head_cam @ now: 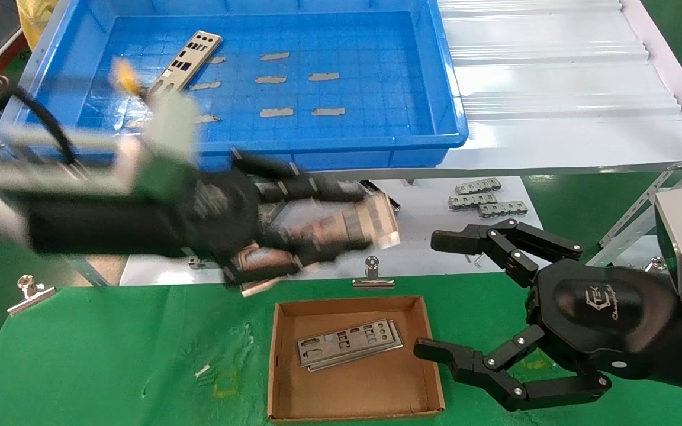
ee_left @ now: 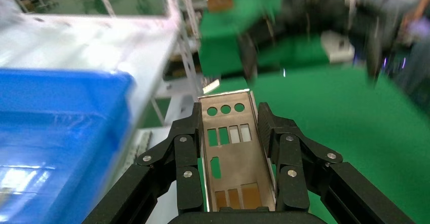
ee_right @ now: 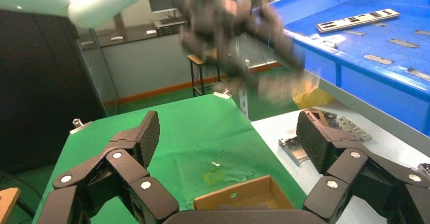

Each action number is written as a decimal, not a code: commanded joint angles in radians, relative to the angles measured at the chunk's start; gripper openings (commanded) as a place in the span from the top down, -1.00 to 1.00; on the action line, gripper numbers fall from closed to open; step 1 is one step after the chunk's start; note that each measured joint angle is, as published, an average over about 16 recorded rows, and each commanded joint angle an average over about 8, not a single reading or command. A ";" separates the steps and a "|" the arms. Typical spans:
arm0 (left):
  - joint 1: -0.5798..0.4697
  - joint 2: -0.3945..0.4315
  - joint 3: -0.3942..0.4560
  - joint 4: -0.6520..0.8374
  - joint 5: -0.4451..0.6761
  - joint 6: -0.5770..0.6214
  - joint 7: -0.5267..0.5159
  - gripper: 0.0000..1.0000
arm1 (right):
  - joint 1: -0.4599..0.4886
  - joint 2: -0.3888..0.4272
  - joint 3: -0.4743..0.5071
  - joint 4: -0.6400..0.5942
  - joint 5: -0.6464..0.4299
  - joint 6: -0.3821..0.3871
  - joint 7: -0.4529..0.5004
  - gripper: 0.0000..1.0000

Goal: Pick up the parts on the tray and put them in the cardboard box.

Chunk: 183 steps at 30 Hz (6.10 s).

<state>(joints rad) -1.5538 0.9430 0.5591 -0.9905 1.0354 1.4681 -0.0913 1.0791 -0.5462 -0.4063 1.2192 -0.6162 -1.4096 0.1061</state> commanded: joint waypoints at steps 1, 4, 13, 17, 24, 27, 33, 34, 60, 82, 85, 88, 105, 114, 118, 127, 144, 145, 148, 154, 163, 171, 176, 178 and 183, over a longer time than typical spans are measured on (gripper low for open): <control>0.050 0.004 0.008 -0.055 0.023 -0.033 0.038 1.00 | 0.000 0.000 0.000 0.000 0.000 0.000 0.000 -1.00; 0.111 0.029 0.031 -0.083 0.065 -0.063 0.104 1.00 | 0.000 0.000 0.000 0.000 0.000 0.000 0.000 -1.00; 0.219 0.119 0.093 -0.028 0.188 -0.133 0.319 1.00 | 0.000 0.000 0.000 0.000 0.000 0.000 0.000 -1.00; 0.232 0.163 0.117 0.033 0.235 -0.158 0.394 1.00 | 0.000 0.000 0.000 0.000 0.000 0.000 0.000 -1.00; 0.230 0.227 0.138 0.153 0.291 -0.210 0.500 0.92 | 0.000 0.000 0.000 0.000 0.000 0.000 0.000 -1.00; 0.224 0.247 0.142 0.200 0.307 -0.228 0.545 0.27 | 0.000 0.000 0.000 0.000 0.000 0.000 0.000 -1.00; 0.208 0.281 0.144 0.284 0.328 -0.263 0.612 -1.00 | 0.000 0.000 0.000 0.000 0.000 0.000 0.000 -1.00; 0.205 0.286 0.144 0.296 0.329 -0.267 0.619 -1.00 | 0.000 0.000 0.000 0.000 0.000 0.000 0.000 -1.00; 0.124 0.287 0.052 0.581 0.123 -0.010 0.502 -1.00 | 0.000 0.000 0.000 0.000 0.000 0.000 0.000 -1.00; 0.165 0.207 0.005 0.512 0.051 0.033 0.423 -1.00 | 0.000 0.000 0.000 0.000 0.000 0.000 0.000 -1.00; 0.183 0.177 -0.011 0.467 0.031 0.033 0.394 -1.00 | 0.000 0.000 0.000 0.000 0.000 0.000 0.000 -1.00; 0.201 0.146 -0.027 0.422 0.011 0.032 0.365 -1.00 | 0.000 0.000 0.000 0.000 0.000 0.000 0.000 -1.00; 0.300 -0.024 -0.117 0.166 -0.102 0.031 0.200 -1.00 | 0.000 0.000 0.000 0.000 0.000 0.000 0.000 -1.00; 0.353 -0.115 -0.165 0.031 -0.162 0.030 0.113 -1.00 | 0.000 0.000 0.000 0.000 0.000 0.000 0.000 -1.00; 0.377 -0.155 -0.186 -0.030 -0.188 0.029 0.074 -1.00 | 0.000 0.000 0.000 0.000 0.000 0.000 0.000 -1.00; 0.429 -0.246 -0.234 -0.165 -0.248 0.028 -0.014 -1.00 | 0.000 0.000 0.000 0.000 0.000 0.000 0.000 -1.00; 0.490 -0.349 -0.290 -0.320 -0.319 0.028 -0.106 -1.00 | 0.000 0.000 0.000 -0.001 0.000 0.000 0.000 -1.00; 0.490 -0.348 -0.289 -0.318 -0.318 0.028 -0.105 -1.00 | 0.000 0.000 0.000 -0.001 0.000 0.001 0.000 -1.00; 0.488 -0.344 -0.287 -0.312 -0.316 0.028 -0.103 -1.00 | 0.000 0.000 0.000 -0.001 0.000 0.000 0.000 -1.00; 0.484 -0.339 -0.284 -0.304 -0.311 0.028 -0.100 -1.00 | 0.000 0.000 0.000 -0.001 0.000 0.000 0.000 -1.00; 0.481 -0.335 -0.281 -0.298 -0.307 0.027 -0.097 -1.00 | 0.000 0.000 0.000 -0.001 0.000 0.000 0.000 -1.00; 0.480 -0.333 -0.280 -0.295 -0.306 0.027 -0.096 -1.00 | 0.000 0.000 0.000 -0.001 0.000 0.000 0.000 -1.00; 0.480 -0.332 -0.280 -0.294 -0.305 0.027 -0.096 -1.00 | 0.000 0.000 0.000 -0.001 0.000 0.000 0.000 -1.00; 0.480 -0.332 -0.280 -0.293 -0.305 0.027 -0.096 -1.00 | 0.000 0.000 0.000 -0.001 0.000 0.000 0.000 -1.00; 0.480 -0.332 -0.280 -0.293 -0.305 0.027 -0.096 -1.00 | 0.000 0.000 0.000 -0.001 0.000 0.000 0.000 -1.00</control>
<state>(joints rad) -1.0743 0.6114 0.2796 -1.2833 0.7308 1.4953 -0.1869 1.0786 -0.5460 -0.4062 1.2187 -0.6158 -1.4091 0.1059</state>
